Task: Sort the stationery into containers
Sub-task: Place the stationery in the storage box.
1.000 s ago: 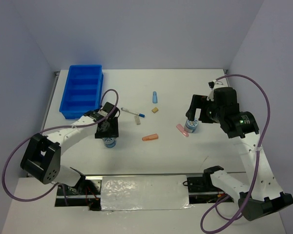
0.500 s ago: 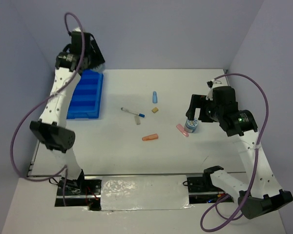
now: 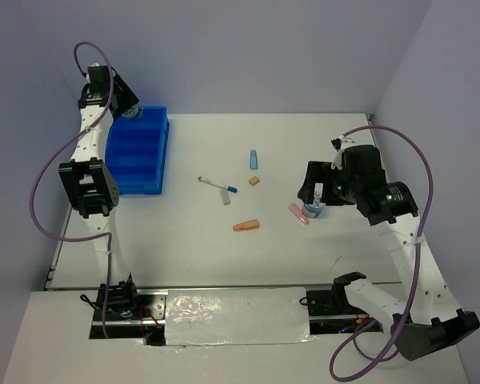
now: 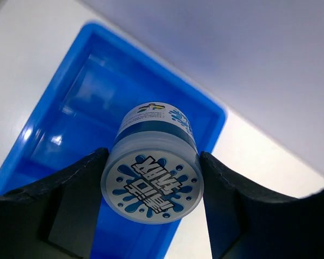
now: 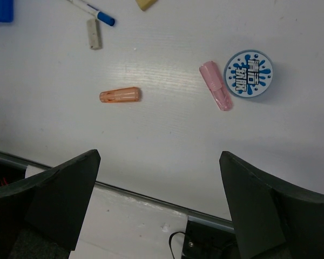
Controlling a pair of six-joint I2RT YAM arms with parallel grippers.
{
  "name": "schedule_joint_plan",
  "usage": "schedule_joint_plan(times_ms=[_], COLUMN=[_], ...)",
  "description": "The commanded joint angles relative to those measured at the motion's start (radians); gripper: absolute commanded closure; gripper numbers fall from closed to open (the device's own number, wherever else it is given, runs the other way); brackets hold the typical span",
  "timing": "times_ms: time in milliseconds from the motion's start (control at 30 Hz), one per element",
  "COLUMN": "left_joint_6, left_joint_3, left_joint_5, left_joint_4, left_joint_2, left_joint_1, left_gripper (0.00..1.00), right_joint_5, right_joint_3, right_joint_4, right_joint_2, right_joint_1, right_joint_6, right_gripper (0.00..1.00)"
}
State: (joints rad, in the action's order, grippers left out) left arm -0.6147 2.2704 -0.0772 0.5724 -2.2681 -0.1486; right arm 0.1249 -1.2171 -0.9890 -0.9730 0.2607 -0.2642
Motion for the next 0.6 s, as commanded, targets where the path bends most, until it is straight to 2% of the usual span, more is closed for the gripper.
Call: schedule_joint_plan(times_ms=[0, 67, 233, 567], left_joint_6=[-0.054, -0.050, -0.028, 0.013], left_joint_3=[0.068, 0.025, 0.052, 0.020], left_joint_5=[0.082, 0.082, 0.082, -0.048], left_joint_4=[-0.218, -0.262, -0.253, -0.272], left_joint_2=[0.056, 0.053, -0.030, -0.077], left_joint_1=[-0.017, -0.031, -0.048, -0.051], left_gripper=[0.97, 0.94, 0.96, 0.91], right_joint_5=[0.024, 0.006, -0.001, -0.001], right_joint_3=[0.019, 0.024, 0.018, -0.015], right_joint_4=[0.021, 0.016, -0.002, -0.005], right_joint_2=[0.023, 0.023, -0.013, -0.072], right_joint_1=[0.009, 0.009, 0.011, 0.009], right_joint_6=[-0.006, -0.004, -0.012, -0.033], right_gripper=[0.00, 0.00, 0.00, 0.00])
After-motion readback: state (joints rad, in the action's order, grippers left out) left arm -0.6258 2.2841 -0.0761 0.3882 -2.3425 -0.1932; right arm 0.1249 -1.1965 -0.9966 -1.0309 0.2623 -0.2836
